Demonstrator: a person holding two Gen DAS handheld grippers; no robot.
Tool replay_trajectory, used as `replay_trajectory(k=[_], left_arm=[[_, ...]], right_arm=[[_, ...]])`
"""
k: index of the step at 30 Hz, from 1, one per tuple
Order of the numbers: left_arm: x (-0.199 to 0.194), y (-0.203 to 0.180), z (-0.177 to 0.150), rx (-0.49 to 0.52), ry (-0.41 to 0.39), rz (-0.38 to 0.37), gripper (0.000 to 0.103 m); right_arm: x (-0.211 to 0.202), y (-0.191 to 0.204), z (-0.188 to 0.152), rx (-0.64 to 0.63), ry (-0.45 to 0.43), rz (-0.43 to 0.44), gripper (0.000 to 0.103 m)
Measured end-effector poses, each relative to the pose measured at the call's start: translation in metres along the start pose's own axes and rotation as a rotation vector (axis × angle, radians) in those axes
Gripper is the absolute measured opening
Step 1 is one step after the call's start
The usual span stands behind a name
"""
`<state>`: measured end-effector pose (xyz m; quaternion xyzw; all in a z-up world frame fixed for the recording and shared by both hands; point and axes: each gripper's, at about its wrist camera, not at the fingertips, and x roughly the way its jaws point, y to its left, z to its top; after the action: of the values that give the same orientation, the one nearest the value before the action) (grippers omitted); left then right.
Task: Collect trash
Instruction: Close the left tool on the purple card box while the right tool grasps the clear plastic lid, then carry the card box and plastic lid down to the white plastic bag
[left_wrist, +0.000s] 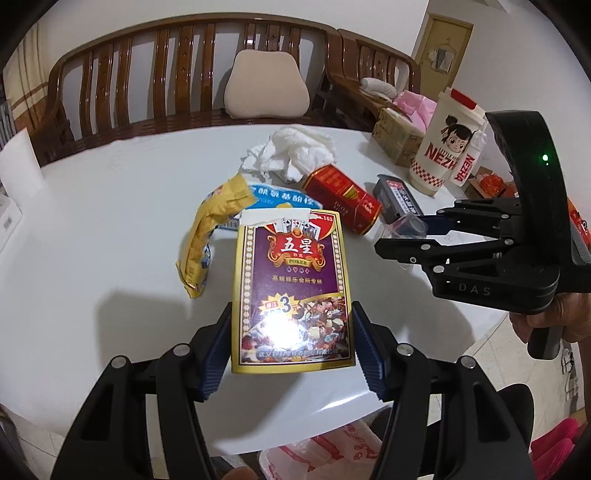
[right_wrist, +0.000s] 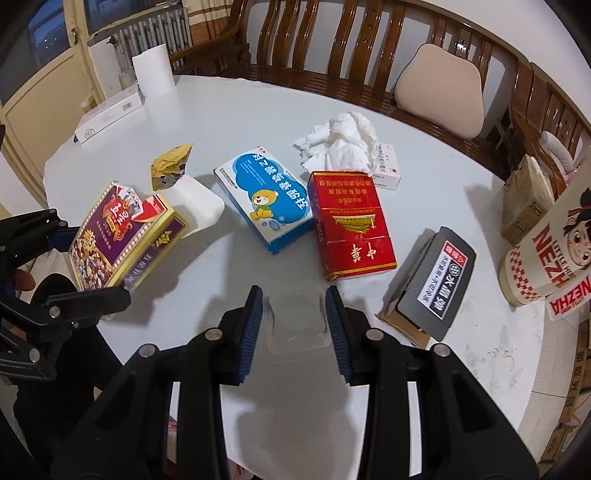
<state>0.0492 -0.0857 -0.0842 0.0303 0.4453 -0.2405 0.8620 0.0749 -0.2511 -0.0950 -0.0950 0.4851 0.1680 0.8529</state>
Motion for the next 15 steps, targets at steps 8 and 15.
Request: replay_trajectory(k=[8, 15], left_arm=[[-0.028, -0.012, 0.006, 0.025, -0.036, -0.023, 0.059], [-0.053, -0.025, 0.008, 0.054, -0.066, -0.045, 0.059]], right_arm=[[-0.025, 0.006, 0.002, 0.005, -0.025, -0.020, 0.035], [-0.056, 0.009, -0.002, 0.011, -0.048, -0.042, 0.035]])
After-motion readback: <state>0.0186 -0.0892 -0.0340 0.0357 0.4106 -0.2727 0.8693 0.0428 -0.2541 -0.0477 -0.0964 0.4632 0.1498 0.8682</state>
